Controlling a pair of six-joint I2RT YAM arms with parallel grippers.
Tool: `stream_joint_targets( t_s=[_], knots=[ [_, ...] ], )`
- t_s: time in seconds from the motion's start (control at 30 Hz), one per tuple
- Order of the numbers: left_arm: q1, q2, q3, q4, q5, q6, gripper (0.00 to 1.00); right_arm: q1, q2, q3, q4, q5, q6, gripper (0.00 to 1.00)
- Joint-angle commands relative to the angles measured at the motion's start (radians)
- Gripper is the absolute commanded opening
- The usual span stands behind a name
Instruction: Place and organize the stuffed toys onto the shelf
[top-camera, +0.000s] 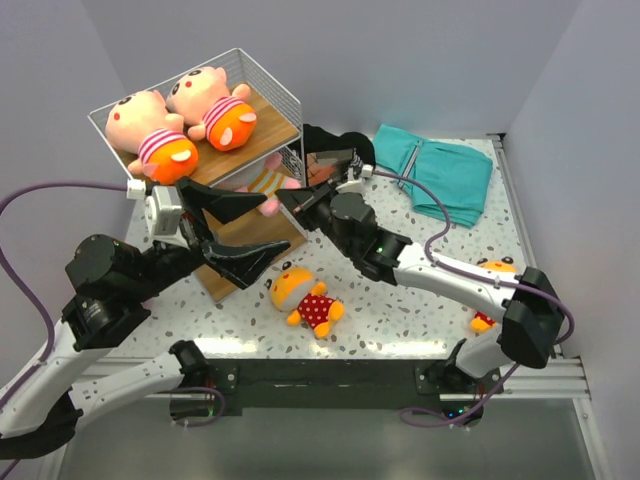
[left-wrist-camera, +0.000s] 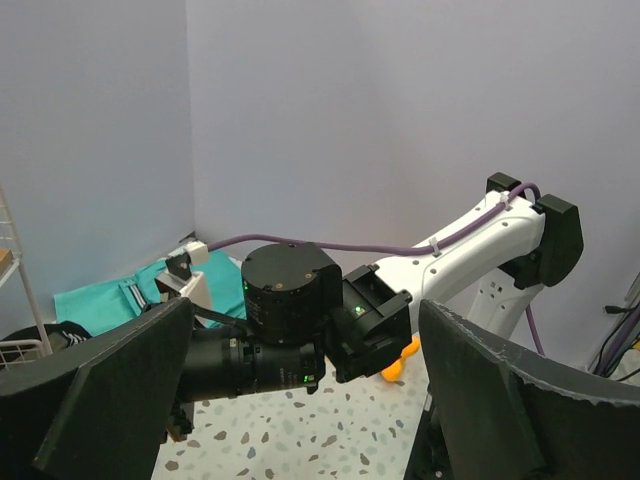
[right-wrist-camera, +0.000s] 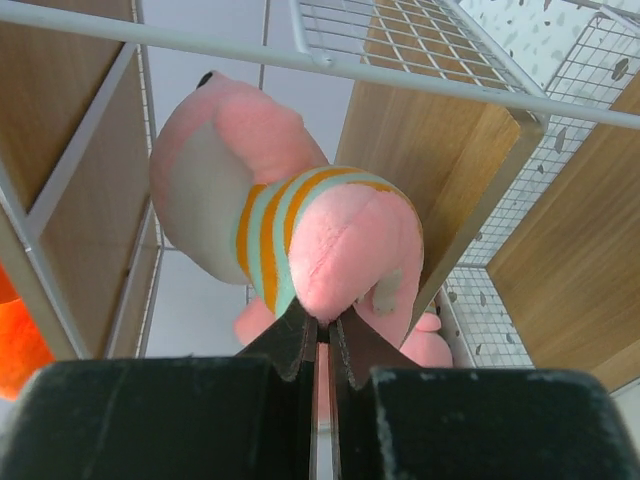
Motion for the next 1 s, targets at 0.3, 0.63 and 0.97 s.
stream_joint_targets(
  t_s=[0.3,0.63,0.97],
  knots=[
    [-0.004,-0.021,-0.014,0.007,-0.026,-0.01,1.0,0.028,0.076,0.11,0.021,0.173,0.034,0.16],
    [-0.004,-0.021,-0.033,0.007,-0.052,0.003,1.0,0.03,0.103,0.137,-0.01,0.179,0.05,0.29],
    [-0.006,-0.018,-0.023,0.001,-0.061,0.005,1.0,0.031,0.077,0.127,0.01,0.155,0.016,0.46]
  ],
)
